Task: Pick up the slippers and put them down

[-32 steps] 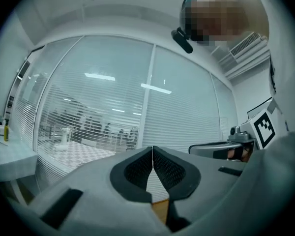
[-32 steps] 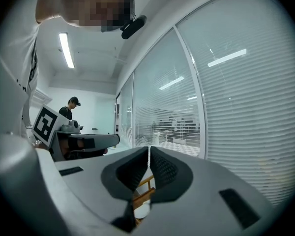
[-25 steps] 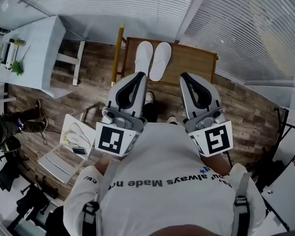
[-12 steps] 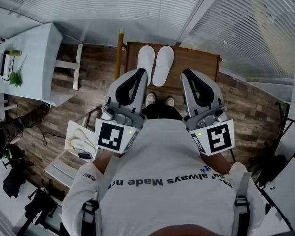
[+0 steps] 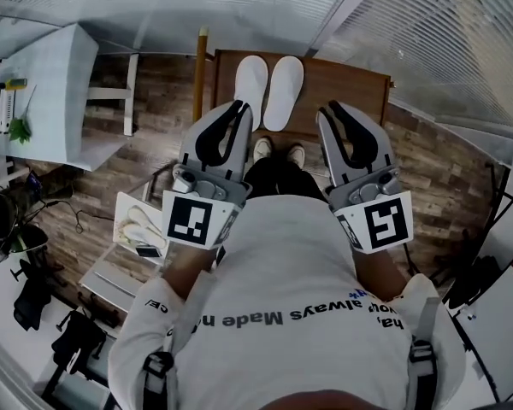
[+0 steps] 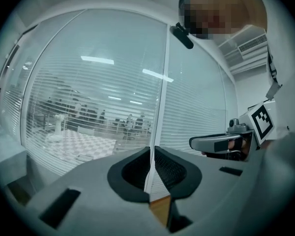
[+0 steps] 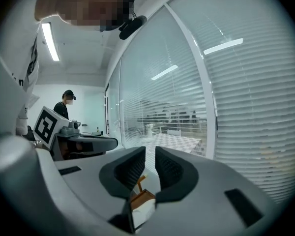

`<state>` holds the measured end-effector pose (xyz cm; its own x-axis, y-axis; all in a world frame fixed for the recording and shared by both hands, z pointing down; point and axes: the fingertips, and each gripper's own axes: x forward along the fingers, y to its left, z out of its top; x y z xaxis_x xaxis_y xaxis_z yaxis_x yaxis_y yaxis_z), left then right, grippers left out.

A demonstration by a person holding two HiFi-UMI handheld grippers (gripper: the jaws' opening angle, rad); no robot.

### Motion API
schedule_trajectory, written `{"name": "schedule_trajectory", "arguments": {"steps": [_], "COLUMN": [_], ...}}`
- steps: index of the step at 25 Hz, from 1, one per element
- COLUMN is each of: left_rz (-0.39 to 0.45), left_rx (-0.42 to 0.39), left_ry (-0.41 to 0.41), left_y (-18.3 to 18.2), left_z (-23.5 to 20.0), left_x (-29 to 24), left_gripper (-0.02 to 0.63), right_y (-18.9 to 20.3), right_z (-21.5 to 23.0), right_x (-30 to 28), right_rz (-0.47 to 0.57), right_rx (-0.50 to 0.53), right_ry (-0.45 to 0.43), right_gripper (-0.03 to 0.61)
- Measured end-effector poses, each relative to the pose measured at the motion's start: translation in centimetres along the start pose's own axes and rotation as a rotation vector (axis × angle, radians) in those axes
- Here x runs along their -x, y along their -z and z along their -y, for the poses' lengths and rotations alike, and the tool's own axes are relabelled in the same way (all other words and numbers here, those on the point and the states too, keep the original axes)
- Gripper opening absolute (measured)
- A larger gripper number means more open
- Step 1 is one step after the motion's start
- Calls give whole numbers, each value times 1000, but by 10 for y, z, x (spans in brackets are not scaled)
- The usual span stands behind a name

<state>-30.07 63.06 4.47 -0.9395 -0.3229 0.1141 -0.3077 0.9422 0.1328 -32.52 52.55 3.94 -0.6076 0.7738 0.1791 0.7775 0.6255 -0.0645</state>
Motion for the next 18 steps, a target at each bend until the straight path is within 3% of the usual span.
{"name": "schedule_trajectory", "arguments": {"steps": [5,11,18], "left_rz": [-63,-126,-205], "left_rx": [18,34,63], "left_ry": [11,-15,-30], "left_y": [40,93,173], "left_z": [-9,-33,-56], "left_x": [-13,-27,-51], "left_gripper": [22,86,120], "right_y": [40,93,170], "right_z": [6,17,27], "right_x": [-14,-35,-68], "right_rz": [-53,-118,-185], "right_rx": [-28,-56,-100], "right_ry": [-9,1,0], "right_gripper": [66,99,135]}}
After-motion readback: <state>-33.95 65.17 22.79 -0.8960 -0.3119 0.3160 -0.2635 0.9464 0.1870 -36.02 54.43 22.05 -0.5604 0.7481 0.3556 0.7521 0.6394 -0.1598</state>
